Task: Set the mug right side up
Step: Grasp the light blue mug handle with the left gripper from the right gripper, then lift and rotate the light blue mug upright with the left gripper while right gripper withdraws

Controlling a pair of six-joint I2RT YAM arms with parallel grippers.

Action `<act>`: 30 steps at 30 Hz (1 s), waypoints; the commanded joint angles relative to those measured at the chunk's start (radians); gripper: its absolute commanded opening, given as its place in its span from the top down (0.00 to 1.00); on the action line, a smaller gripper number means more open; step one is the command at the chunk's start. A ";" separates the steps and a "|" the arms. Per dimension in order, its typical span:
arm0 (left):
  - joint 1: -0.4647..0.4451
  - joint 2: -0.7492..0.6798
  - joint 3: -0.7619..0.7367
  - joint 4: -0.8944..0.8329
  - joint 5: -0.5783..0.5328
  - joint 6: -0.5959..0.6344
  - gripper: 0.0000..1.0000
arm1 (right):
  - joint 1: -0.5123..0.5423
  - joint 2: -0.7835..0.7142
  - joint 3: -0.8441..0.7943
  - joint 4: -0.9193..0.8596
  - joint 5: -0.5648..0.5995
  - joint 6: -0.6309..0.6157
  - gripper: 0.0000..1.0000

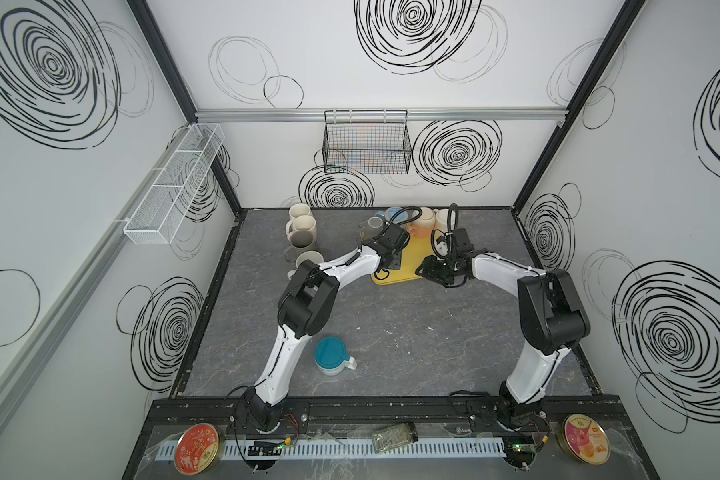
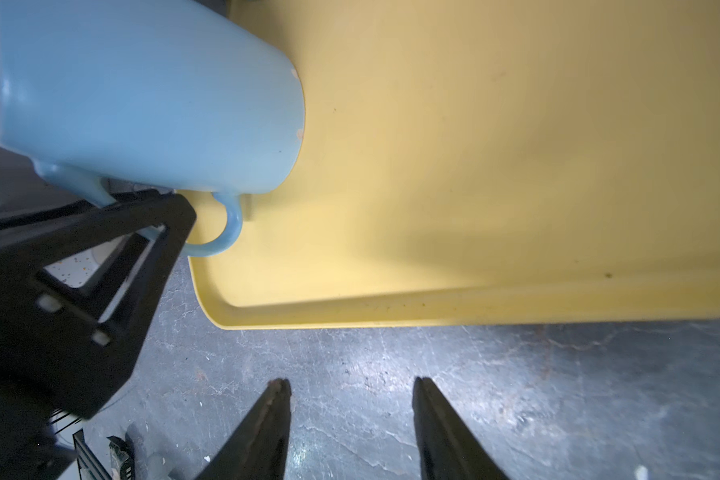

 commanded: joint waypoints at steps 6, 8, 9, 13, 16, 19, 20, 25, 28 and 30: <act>-0.014 0.009 0.092 -0.031 0.025 0.067 0.95 | 0.005 -0.017 0.012 0.046 0.004 0.006 0.49; -0.017 0.000 0.106 -0.035 0.024 0.095 0.99 | 0.005 -0.029 0.005 0.059 0.002 0.015 0.49; -0.019 -0.007 0.110 -0.032 0.024 0.104 1.00 | 0.004 -0.034 0.000 0.067 0.000 0.017 0.49; -0.027 -0.046 0.104 -0.008 0.030 0.142 1.00 | 0.004 -0.069 -0.021 0.098 0.008 0.025 0.49; -0.032 -0.089 0.073 0.037 0.042 0.173 1.00 | -0.003 -0.097 -0.039 0.130 0.014 0.039 0.50; -0.028 -0.145 0.005 0.131 0.086 0.170 1.00 | -0.013 -0.126 -0.056 0.161 -0.008 0.065 0.50; -0.026 -0.163 -0.020 0.165 0.102 0.168 1.00 | -0.020 -0.138 -0.066 0.177 -0.021 0.076 0.50; -0.018 -0.219 -0.092 0.301 0.167 0.137 1.00 | -0.038 -0.178 -0.111 0.244 -0.078 0.133 0.50; -0.017 -0.240 -0.121 0.366 0.198 0.118 1.00 | -0.050 -0.198 -0.146 0.299 -0.120 0.196 0.50; -0.017 -0.260 -0.144 0.409 0.217 0.102 1.00 | -0.061 -0.221 -0.188 0.373 -0.167 0.241 0.51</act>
